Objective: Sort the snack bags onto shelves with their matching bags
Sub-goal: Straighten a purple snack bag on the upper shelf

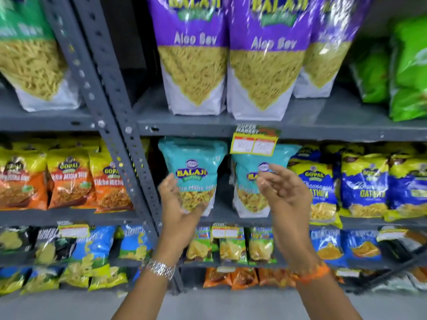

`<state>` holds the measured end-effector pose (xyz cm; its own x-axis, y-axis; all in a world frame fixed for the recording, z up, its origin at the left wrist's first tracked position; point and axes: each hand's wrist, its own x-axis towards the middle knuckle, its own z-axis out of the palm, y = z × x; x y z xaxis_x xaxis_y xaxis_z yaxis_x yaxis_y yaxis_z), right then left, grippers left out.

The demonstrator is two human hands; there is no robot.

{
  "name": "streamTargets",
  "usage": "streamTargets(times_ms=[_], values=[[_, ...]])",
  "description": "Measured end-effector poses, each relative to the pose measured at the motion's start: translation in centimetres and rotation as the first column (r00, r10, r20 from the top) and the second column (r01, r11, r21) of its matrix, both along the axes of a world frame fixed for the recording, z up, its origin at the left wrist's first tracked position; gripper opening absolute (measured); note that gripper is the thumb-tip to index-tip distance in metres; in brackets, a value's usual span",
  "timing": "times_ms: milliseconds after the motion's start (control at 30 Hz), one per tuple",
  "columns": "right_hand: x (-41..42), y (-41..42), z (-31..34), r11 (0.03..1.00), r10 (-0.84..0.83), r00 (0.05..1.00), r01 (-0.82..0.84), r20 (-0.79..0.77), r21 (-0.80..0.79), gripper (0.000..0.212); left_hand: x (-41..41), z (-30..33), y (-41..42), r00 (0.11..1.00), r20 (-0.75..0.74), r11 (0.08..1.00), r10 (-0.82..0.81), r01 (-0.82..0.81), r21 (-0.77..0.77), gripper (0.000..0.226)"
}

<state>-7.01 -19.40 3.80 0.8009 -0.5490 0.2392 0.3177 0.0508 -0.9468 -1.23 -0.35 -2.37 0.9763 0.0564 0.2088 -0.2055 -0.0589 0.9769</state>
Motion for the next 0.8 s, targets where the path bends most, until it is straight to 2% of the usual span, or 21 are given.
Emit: streamTargets(times_ms=[100, 233, 333, 500, 633, 800], values=[[0.5, -4.0, 5.7, 0.998, -0.057, 0.984, 0.061, 0.171, -0.020, 0.033, 0.8, 7.4, -1.9, 0.984, 0.156, 0.995, 0.084, -0.075, -0.062, 0.079], [4.4, -8.2, 11.4, 0.997, -0.018, 0.959, 0.038, 0.284, -0.064, 0.037, 3.7, 13.4, -5.2, 0.951, 0.308, 0.994, 0.016, -0.048, 0.096, 0.071], [8.6, -10.2, 14.5, 0.994, 0.054, 0.956, -0.023, 0.287, -0.110, 0.054, 5.5, 16.1, -8.0, 0.934, 0.354, 0.972, 0.052, -0.129, 0.198, 0.078], [14.5, -11.2, 17.8, 0.959, 0.244, 0.953, -0.210, 0.179, -0.189, 0.085, 6.4, 17.7, -11.4, 0.919, 0.390, 0.920, 0.055, -0.199, 0.339, 0.075], [16.5, -10.5, 18.6, 0.927, 0.353, 0.924, -0.325, 0.145, -0.188, 0.083, 6.5, 17.7, -13.0, 0.917, 0.394, 0.910, 0.067, -0.218, 0.353, 0.090], [16.9, -10.6, 18.8, 0.906, 0.398, 0.902, -0.357, 0.169, -0.229, 0.047, 6.5, 17.4, -13.7, 0.908, 0.402, 0.899, 0.120, -0.271, 0.343, 0.096]])
